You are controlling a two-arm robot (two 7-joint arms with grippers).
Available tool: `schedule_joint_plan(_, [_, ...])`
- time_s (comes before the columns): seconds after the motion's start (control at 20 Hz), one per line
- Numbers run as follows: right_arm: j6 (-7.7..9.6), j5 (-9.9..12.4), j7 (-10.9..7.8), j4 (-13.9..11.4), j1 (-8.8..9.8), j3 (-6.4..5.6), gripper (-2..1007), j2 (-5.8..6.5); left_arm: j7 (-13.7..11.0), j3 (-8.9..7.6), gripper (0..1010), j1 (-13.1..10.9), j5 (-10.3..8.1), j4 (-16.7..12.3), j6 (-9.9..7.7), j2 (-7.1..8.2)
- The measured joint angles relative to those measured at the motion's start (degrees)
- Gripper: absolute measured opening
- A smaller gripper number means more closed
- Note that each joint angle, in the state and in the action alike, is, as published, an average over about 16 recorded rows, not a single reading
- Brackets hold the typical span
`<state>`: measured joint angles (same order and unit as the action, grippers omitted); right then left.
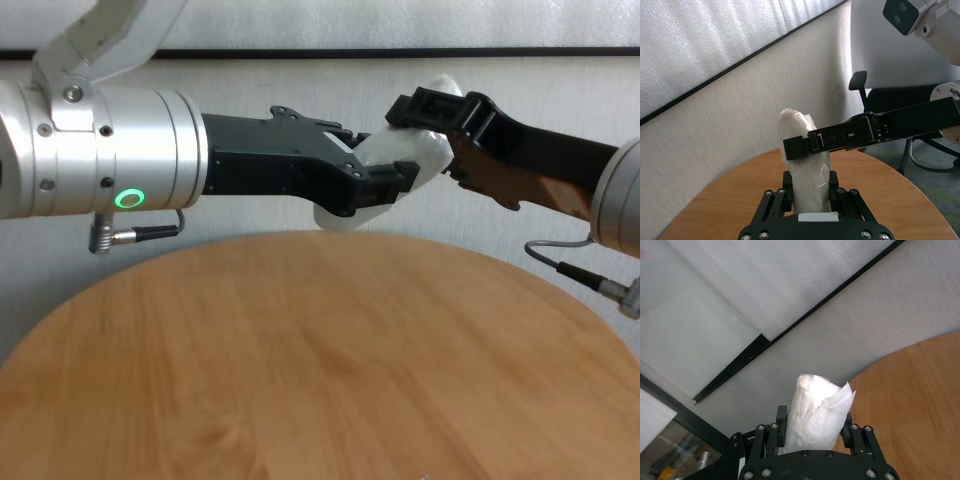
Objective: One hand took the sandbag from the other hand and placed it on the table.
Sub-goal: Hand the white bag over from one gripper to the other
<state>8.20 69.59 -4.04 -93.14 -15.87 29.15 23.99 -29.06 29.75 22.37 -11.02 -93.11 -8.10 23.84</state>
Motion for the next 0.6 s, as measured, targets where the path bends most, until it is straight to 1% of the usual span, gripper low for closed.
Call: schedule_joint_plan(0.6, [0.0, 0.0, 0.01, 0.0, 0.02, 0.0, 610, 0.0, 0.0, 0.0, 426, 0.0, 0.0, 0.0, 0.0, 0.0])
